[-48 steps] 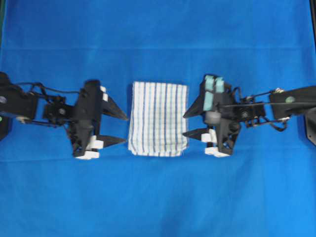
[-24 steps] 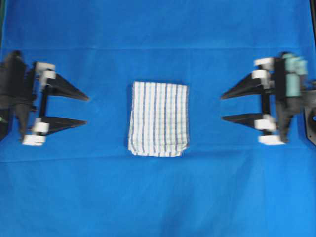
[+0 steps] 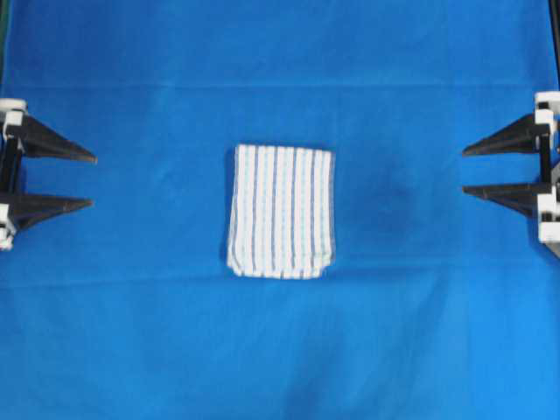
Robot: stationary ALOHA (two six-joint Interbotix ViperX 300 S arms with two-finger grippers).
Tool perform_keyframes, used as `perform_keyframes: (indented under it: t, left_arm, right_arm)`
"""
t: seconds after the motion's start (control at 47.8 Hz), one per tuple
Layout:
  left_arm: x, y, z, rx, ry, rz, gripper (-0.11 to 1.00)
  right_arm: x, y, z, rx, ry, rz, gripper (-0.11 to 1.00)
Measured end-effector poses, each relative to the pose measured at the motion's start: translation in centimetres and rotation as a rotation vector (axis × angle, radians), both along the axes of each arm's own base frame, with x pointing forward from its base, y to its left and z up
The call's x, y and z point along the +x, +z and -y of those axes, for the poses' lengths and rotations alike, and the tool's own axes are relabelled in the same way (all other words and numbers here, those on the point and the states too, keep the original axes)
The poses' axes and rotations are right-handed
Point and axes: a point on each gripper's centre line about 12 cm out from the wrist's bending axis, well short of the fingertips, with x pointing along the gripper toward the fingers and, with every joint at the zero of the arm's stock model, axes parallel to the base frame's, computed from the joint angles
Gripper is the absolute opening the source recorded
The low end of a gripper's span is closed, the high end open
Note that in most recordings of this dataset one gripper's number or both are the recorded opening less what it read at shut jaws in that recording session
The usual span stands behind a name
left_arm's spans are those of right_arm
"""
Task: Fold the blue towel.
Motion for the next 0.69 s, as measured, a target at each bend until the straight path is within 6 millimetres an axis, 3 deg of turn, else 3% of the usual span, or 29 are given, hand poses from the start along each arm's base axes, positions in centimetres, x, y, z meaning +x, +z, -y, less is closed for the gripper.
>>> perform_keyframes:
  t: [0.167,0.69]
  left_arm:
    - [-0.59,-0.81,0.00,0.000,0.000,-0.002,0.62]
    - [-0.66,-0.86,0.00,0.000,0.000,0.000,0.62]
  right_arm:
    - [-0.35,-1.16,-0.14,0.011,0.010,0.009,0.62]
    - [-0.33,-1.11,-0.08,0.017,0.007,0.022,0.61]
